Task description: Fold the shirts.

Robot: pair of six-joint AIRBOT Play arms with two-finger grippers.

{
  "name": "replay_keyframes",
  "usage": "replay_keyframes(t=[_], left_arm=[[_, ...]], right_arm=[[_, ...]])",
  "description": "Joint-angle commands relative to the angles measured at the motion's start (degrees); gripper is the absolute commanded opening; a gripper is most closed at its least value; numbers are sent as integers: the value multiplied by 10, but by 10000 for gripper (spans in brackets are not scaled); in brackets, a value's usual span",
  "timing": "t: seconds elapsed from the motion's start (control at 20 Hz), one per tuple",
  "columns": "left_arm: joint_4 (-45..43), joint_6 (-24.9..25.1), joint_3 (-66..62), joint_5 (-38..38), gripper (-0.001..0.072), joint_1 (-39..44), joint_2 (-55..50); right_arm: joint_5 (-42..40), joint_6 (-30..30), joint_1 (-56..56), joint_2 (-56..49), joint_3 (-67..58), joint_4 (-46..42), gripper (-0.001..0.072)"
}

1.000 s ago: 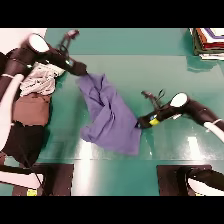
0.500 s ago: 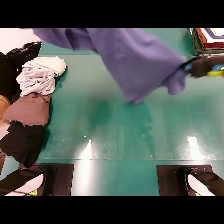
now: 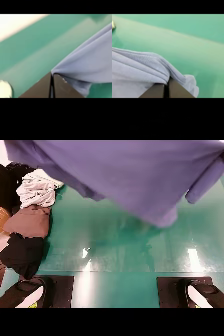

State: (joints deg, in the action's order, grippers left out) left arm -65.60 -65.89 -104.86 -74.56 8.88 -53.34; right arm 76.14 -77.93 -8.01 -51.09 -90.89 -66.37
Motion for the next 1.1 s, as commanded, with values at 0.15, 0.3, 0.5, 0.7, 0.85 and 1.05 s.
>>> replay_keyframes(t=[0.15,0.3,0.5,0.7,0.85,1.05], left_arm=[[-2,-7,269,-21,25,0,3],[-26,-7,452,78,24,-1,3],[-64,-7,579,182,25,-1,3],[-66,-7,562,189,26,-1,3],[-65,-7,553,185,25,-1,3],[-64,-8,553,190,26,-1,3]], right_arm=[[-16,-1,-95,0,228,1,15],[-116,-27,-139,0,406,3,15],[-221,-57,-156,0,527,8,17],[-198,-56,-134,1,500,2,597],[-104,-54,-82,9,465,-14,595],[-81,-14,-84,21,508,-11,595]])
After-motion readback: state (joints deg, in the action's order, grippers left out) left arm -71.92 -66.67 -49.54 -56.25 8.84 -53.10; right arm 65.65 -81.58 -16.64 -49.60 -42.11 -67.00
